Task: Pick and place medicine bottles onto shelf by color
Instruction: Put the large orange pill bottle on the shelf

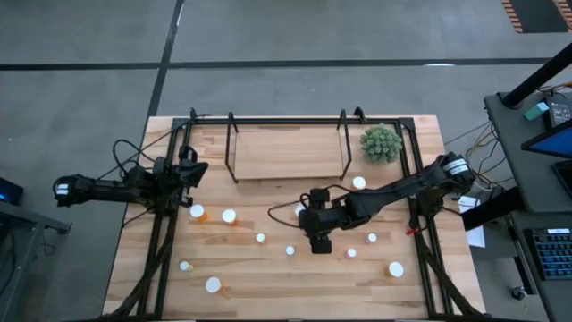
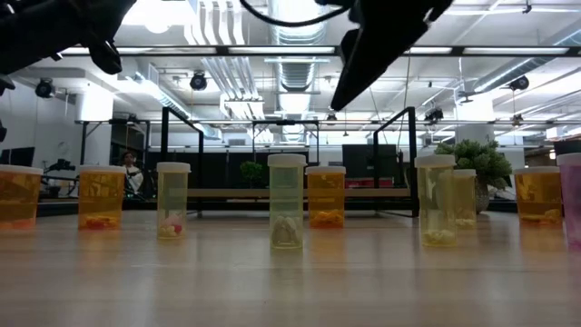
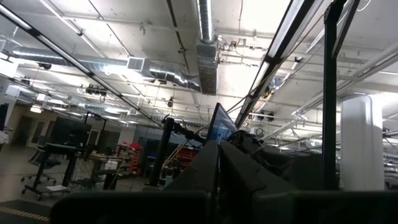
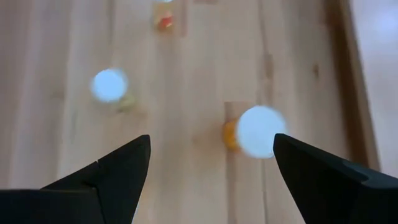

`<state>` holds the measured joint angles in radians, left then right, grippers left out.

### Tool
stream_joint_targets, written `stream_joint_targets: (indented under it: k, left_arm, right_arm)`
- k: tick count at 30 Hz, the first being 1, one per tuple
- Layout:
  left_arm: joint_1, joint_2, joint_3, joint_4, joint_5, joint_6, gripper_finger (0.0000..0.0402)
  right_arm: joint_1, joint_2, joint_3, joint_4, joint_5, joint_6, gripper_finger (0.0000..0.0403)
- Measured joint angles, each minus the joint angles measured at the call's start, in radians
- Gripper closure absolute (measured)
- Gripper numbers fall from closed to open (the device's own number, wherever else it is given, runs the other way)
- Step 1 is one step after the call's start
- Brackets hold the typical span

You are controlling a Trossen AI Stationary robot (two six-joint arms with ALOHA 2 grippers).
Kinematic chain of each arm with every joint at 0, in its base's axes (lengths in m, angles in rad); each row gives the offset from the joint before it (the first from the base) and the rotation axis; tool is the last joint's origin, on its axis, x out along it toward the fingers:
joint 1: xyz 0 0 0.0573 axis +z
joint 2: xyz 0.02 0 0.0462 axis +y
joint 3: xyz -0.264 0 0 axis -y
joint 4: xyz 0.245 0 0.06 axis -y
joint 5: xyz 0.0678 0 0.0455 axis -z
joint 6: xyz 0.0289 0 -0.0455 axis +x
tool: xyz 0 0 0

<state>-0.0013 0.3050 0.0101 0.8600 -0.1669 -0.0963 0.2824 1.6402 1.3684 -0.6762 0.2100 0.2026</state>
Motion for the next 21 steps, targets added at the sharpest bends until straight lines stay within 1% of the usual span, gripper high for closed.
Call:
stream_joint_targets:
  k: [9,18,21]
  left_arm:
    - [0.000,0.000,0.000,-0.002,-0.006,0.002,0.0402]
    - [0.000,-0.002,0.000,-0.001,-0.007,0.002,0.0402]
    - [0.000,-0.002,0.000,-0.001,-0.007,0.003,0.0402]
  right_arm:
    - [-0.059,0.000,-0.042,0.029,-0.006,-0.030,0.0075]
    - [-0.062,0.000,-0.123,0.117,-0.038,-0.027,0.0076]
    - [-0.064,0.000,-0.148,0.159,-0.067,-0.027,0.0076]
